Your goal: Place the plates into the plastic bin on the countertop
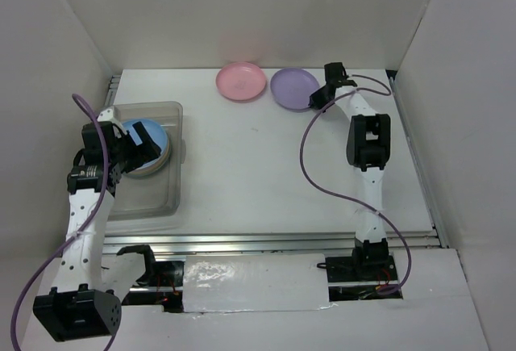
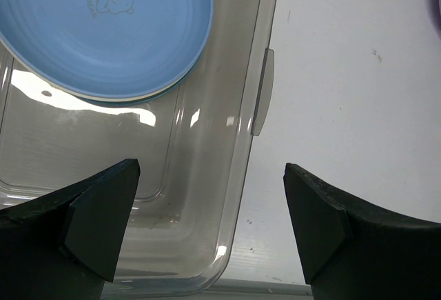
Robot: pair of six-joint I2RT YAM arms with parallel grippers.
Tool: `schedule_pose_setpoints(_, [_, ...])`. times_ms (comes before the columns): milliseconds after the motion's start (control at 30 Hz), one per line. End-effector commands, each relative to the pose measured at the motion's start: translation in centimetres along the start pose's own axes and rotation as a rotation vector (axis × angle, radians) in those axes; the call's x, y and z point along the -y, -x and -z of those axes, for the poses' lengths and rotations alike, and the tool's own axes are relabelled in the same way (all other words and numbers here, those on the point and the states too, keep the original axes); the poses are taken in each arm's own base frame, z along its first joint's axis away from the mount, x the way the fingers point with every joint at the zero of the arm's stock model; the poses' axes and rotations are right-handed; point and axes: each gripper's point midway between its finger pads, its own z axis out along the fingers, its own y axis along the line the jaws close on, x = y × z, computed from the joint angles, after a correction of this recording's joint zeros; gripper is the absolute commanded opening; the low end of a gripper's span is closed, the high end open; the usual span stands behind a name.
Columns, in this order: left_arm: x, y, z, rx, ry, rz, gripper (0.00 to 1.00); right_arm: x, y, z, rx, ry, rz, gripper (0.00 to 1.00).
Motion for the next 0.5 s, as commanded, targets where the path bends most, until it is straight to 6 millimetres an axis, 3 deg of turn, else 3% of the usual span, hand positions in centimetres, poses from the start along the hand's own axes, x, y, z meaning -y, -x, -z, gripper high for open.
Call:
schedule_pose_setpoints(0, [0.6, 0.9, 0.4, 0.04, -0.03, -0.024, 0.99, 2.4, -0.1, 1.0, -0.009, -0.066, -0.004, 0.0])
schedule_pose_setpoints(33, [0.6, 0.8, 0.3, 0.035, -0.033, -0.024, 0.99, 4.5, -0.8, 0.7, -0.019, -0.098, -0.022, 0.0])
schedule_pose_setpoints(67, [0.7, 0.8, 0.3, 0.037, -0.038, -0.025, 0.99, 4.0, 0.0, 2.8, 0.01, -0.075, -0.036, 0.0])
schedule_pose_setpoints(200, [2.3, 0.8, 0.3, 0.034, -0.13, -0.037, 0.99, 5.2, 0.5, 8.8, 0.16, -0.008, -0.035, 0.0])
schedule_pose_setpoints(233, [3.2, 0.7, 0.4, 0.03, -0.181, -0.039, 0.99, 5.2, 0.3, 11.5, 0.2, 0.006, 0.017, 0.0])
schedule_pose_setpoints(267, [5.2, 0.7, 0.5, 0.013, -0.292, -0.037, 0.99, 4.4, -1.8, 12.7, 0.198, 0.006, 0.084, 0.0])
schedule_pose_setpoints(300, [6.3, 0.6, 0.6, 0.003, -0.348, -0.037, 0.99, 4.6, -2.4, 14.9, 0.228, -0.024, 0.166, 0.0])
schedule_pose_setpoints(333, [8.0, 0.4, 0.7, -0.031, -0.423, -0.018, 0.99, 3.8, -5.0, 16.0, 0.204, -0.01, 0.234, 0.0])
schedule_pose_setpoints(367, [9.1, 0.5, 0.7, -0.046, -0.464, -0.019, 0.99, 5.3, -7.1, 16.1, 0.18, -0.016, 0.299, 0.0])
schedule_pose_setpoints(400, [10.9, 0.2, 0.6, -0.089, -0.511, -0.021, 0.99, 4.3, -7.8, 18.8, 0.21, 0.046, 0.32, 0.0])
schedule_pose_setpoints(433, [12.1, 0.0, 0.6, -0.102, -0.546, -0.028, 0.99, 4.3, -8.8, 19.8, 0.215, 0.063, 0.342, 0.0])
schedule_pose_setpoints(467, [13.2, -0.2, 0.4, -0.115, -0.562, -0.04, 0.99, 4.0, -11.2, 20.7, 0.204, 0.087, 0.388, 0.0])
